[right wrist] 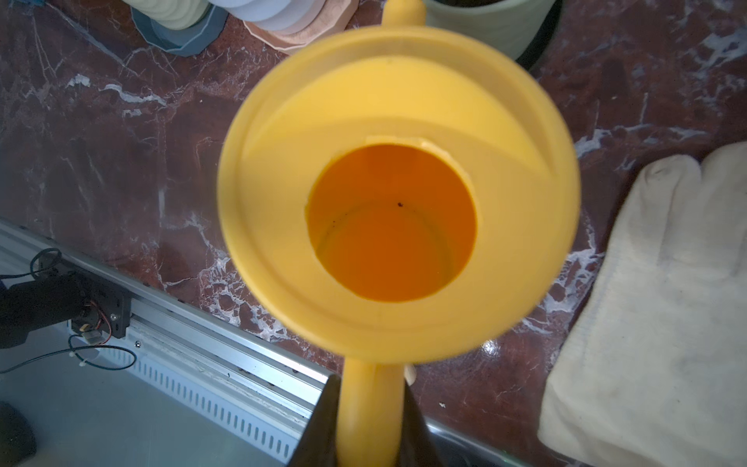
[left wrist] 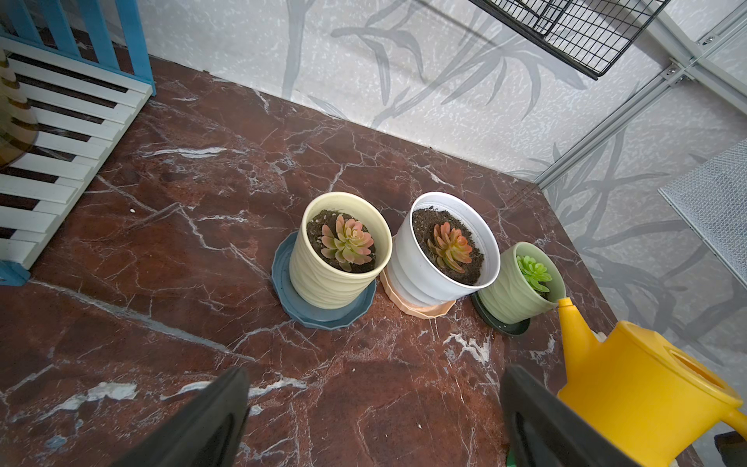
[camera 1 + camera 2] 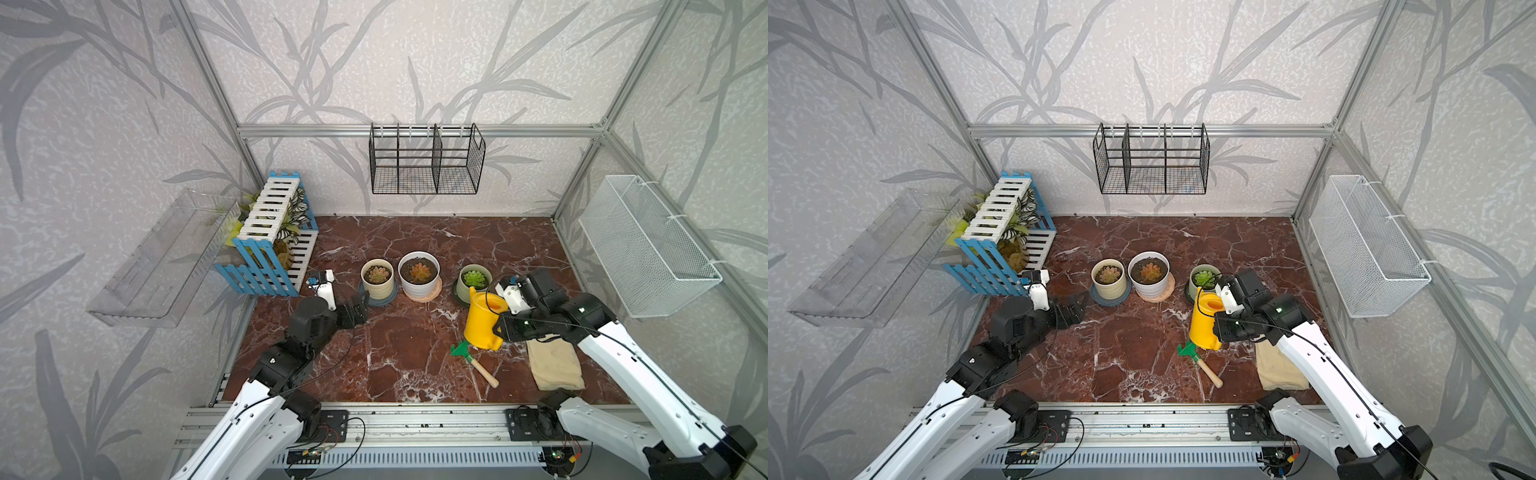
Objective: Water the succulent around the soil edge
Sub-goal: Water the soil of the potted plant with water.
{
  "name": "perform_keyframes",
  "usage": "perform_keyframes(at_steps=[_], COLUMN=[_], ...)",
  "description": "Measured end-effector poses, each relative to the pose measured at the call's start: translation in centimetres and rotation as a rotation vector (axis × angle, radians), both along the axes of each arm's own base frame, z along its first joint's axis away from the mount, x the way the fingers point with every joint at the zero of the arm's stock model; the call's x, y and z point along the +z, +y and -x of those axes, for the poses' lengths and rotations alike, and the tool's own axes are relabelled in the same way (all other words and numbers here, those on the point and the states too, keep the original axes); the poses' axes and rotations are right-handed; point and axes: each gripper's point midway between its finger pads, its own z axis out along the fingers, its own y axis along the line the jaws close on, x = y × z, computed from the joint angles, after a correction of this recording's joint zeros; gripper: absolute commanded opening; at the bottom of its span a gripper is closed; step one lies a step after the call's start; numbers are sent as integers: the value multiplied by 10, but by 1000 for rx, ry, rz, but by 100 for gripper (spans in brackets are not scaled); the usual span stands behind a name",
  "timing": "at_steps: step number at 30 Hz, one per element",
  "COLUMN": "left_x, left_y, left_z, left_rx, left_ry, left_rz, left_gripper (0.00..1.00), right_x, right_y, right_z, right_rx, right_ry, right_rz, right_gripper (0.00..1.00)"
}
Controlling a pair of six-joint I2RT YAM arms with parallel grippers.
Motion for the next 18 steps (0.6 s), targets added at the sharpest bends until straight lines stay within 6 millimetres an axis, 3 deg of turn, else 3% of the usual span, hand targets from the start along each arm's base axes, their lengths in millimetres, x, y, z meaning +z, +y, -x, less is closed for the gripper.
perform_keyframes(at_steps=[9, 18], left_x=[0, 0], left_y=[0, 0], left_z=[0, 0], left_rx=[0, 0], left_ry=[0, 0], left_rz=[0, 0], left_gripper=[100, 100], right_x=[2, 14], right_y=[-8, 39], right_z=[0, 4], right_rx=[-28, 186], right_ry=[-2, -43], right_rz=[0, -125], right_gripper=[0, 0])
